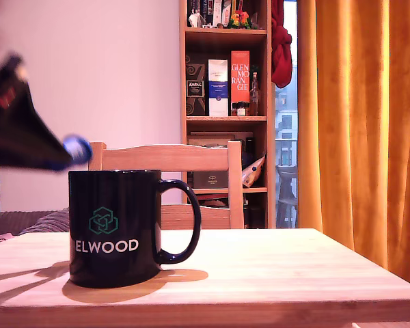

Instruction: Pick up the coffee capsules on the table and drop them inside the coffee cup

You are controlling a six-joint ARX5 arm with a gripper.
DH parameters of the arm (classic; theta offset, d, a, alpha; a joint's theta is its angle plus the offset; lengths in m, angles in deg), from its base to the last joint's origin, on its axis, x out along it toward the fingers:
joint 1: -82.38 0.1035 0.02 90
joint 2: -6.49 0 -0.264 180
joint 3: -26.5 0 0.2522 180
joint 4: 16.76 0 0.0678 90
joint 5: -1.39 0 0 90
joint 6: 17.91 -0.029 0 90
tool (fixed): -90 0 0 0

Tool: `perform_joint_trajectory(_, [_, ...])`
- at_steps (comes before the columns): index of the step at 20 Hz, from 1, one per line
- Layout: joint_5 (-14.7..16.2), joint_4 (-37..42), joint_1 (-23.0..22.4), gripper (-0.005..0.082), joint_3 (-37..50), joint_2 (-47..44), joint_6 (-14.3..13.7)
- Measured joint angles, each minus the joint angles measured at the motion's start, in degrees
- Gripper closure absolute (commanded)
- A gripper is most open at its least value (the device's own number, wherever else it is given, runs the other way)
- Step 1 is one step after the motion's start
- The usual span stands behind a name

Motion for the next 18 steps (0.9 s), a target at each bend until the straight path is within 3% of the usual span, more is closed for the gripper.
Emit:
perform_joint_trajectory(8, [0.02,-3.96,-0.74,0.0517,0.00,6.38,0.04])
perform_joint_trajectory(15, [0.17,-2.62,-6.29,0.0517,0.00,6.36,0.11])
perform_joint_trajectory(18, [-0.04,-0.59,-9.11,0.0517,0.00,6.23,1.49])
